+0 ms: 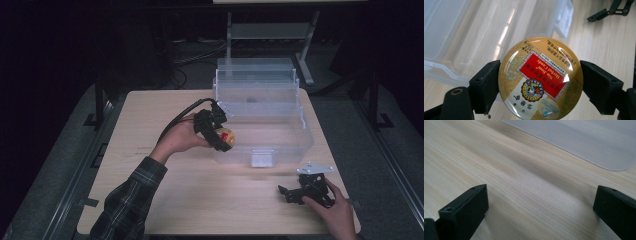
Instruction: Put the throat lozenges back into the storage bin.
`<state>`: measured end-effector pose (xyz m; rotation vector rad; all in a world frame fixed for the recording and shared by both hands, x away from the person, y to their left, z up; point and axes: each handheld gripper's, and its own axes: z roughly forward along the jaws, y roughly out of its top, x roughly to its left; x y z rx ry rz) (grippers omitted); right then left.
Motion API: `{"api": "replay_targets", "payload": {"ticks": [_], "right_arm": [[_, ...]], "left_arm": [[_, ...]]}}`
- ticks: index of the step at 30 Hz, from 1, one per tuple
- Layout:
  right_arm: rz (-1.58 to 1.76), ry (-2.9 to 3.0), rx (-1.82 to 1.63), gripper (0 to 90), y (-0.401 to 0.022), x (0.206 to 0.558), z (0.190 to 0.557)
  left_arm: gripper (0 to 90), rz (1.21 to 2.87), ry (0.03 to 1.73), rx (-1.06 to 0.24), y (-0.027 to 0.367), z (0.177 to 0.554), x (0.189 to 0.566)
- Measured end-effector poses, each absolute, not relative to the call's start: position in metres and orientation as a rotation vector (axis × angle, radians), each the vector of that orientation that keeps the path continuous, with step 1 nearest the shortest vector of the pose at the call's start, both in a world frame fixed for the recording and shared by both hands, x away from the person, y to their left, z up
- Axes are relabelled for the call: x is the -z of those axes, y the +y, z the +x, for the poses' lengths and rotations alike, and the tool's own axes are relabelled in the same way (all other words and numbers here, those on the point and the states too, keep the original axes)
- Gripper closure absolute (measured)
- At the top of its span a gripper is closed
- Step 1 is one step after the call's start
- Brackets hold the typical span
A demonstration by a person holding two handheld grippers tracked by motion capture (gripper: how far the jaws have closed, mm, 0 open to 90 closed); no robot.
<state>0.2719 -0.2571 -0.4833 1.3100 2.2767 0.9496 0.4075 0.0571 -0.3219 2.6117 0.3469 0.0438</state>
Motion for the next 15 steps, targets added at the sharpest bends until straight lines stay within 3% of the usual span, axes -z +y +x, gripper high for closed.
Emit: {"api": "replay_targets", "payload": {"ticks": [15], "right_arm": [[1.308,2.277,-0.95,0.0,-0.257,0.483,0.272]], "left_arm": [[19.7,2.632,0.385,-0.065,0.037,0.434,0.319]]}}
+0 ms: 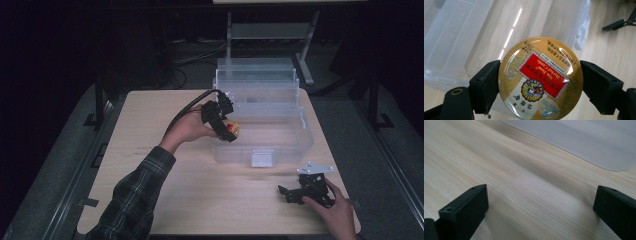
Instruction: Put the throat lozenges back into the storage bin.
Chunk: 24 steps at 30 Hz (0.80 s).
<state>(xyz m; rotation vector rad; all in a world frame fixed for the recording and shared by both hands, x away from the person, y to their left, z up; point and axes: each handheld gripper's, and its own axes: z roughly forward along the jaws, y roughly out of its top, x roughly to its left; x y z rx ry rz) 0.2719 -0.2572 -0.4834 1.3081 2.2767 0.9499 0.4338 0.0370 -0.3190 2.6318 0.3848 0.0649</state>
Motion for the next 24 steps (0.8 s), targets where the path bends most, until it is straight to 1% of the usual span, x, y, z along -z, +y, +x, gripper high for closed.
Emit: {"api": "replay_targets", "payload": {"ticks": [7,24], "right_arm": [[1.31,2.277,-0.952,0.0,-0.257,0.483,0.272],[1.311,2.276,-0.95,0.0,-0.257,0.483,0.272]], "left_arm": [[19.7,2.639,0.389,-0.069,0.03,0.442,0.321],[19.7,2.68,0.44,-0.04,0.029,0.454,0.344]]}}
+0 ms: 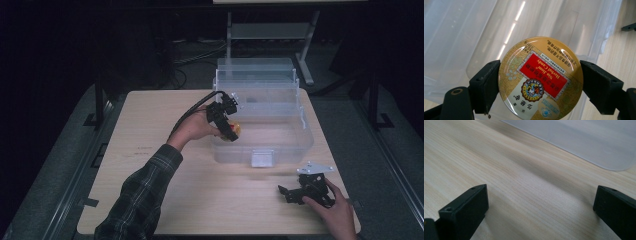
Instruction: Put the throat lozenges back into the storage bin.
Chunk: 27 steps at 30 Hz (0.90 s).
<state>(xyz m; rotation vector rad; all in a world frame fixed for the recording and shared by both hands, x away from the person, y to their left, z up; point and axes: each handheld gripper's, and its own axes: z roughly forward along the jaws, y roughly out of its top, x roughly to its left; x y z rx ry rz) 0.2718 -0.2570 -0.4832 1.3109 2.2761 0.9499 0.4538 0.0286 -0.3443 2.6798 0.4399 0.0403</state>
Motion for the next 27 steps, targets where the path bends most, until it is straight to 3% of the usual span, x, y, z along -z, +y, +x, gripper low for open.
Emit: {"api": "replay_targets", "payload": {"ticks": [27], "right_arm": [[1.309,2.277,-0.95,0.0,-0.2571,0.4834,0.2719]], "left_arm": [[19.6,2.697,0.442,-0.018,0.0327,0.4534,0.3528]]}}
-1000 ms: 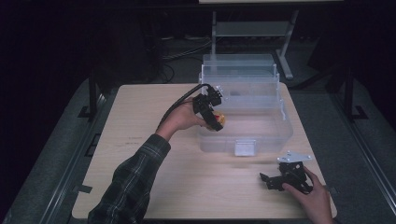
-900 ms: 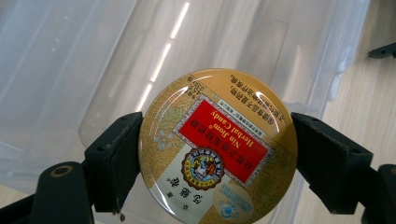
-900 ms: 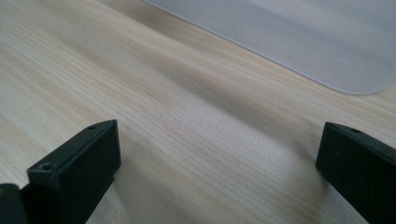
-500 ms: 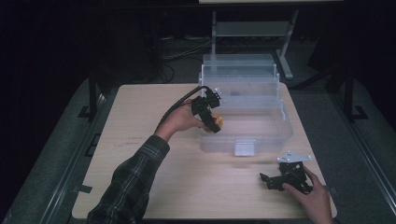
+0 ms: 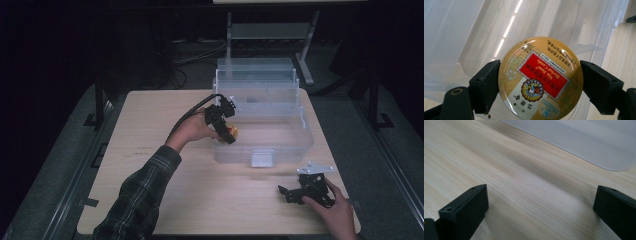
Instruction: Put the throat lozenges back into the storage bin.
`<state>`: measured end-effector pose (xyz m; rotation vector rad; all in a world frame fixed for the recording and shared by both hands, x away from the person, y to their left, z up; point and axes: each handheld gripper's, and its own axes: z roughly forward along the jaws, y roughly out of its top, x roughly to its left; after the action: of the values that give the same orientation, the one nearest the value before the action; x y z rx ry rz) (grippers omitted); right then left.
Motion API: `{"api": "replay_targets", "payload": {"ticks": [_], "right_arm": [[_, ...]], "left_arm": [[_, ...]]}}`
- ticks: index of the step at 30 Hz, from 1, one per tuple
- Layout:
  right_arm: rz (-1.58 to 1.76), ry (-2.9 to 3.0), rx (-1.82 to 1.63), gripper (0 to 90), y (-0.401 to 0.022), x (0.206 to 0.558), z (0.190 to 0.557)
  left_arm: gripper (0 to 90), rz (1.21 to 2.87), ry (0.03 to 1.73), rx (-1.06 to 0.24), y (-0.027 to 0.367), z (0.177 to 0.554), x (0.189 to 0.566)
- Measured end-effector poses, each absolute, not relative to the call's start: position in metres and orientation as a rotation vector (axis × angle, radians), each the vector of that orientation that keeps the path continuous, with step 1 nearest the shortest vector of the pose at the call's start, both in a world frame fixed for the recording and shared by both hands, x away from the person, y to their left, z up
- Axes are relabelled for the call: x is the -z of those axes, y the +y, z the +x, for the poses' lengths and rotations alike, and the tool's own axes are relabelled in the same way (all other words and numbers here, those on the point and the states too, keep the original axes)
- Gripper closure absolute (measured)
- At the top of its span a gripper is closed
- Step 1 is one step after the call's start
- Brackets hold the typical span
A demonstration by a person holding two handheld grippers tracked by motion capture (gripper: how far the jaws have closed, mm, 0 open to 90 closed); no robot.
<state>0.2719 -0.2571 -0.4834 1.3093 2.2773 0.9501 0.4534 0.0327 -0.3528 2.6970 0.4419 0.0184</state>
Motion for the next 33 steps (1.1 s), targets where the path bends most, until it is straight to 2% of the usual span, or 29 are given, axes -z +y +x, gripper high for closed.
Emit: {"api": "replay_targets", "payload": {"ticks": [33], "right_arm": [[1.307,2.276,-0.95,0.0,-0.257,0.483,0.272]], "left_arm": [[18.5,2.664,0.445,-0.033,0.044,0.451,0.342]]}}
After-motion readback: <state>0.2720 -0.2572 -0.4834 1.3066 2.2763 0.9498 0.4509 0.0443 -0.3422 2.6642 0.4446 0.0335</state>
